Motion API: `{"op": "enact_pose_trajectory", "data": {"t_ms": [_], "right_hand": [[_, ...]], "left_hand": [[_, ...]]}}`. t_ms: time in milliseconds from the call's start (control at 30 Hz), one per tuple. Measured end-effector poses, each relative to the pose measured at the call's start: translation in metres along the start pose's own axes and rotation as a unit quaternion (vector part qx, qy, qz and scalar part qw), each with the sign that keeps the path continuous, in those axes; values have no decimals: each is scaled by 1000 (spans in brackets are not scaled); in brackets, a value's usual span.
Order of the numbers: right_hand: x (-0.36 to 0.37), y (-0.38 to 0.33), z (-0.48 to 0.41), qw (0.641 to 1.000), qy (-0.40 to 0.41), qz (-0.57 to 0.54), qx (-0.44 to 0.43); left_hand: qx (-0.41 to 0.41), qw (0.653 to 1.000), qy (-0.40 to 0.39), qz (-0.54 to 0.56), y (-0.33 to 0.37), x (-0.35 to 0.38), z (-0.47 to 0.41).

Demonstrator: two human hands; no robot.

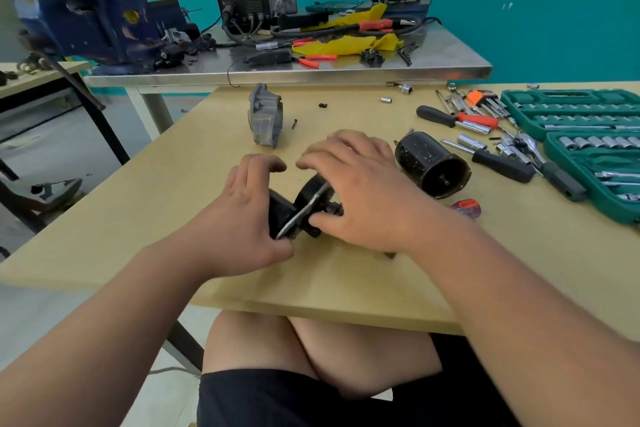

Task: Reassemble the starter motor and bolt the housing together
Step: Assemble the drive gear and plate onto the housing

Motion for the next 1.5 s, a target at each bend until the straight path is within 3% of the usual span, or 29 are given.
{"op": "enact_pose_trajectory", "data": {"t_ms": [67,133,200,300,400,467,600,733,900,1100,1267,1500], "right_hand": [[10,14,-10,992,-122,-20,14],[16,31,-8,979,-178,-86,52],[16,48,1,972,-155,-152,90],[23,73,20,951,-108,-240,164],[30,87,31,924,-99,-297,220],[30,94,33,919,-110,-301,230],[31,107,38,904,-134,-325,242],[29,111,41,894,-121,-355,244],[26,118,45,890,-121,-364,247],[24,123,52,891,-122,-367,239],[23,116,54,881,-112,-396,234],[20,111,46,839,-45,-486,240]], "left_hand": [[29,998,-1,47,6,-5,-9],[65,994,38,82,14,-11,-20],[73,981,98,150,17,-15,-31],[-4,942,159,295,7,4,-44],[-115,899,91,413,-5,43,-57],[-107,879,21,464,-1,59,-66],[-80,876,32,475,7,65,-77],[-66,899,83,426,13,58,-91],[-36,923,82,374,23,57,-104],[-3,929,80,361,31,54,-101],[9,918,81,387,38,55,-100],[-77,887,106,442,31,57,-105]]}}
Point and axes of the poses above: each hand's wrist, its own z-axis away from the middle knuckle, its own x-axis out of the palm, y = z × x, the point moved 7 cm from there along -z, towards the middle knuckle, and after that the axes turned 5 degrees about x, right-handed, at the moved point
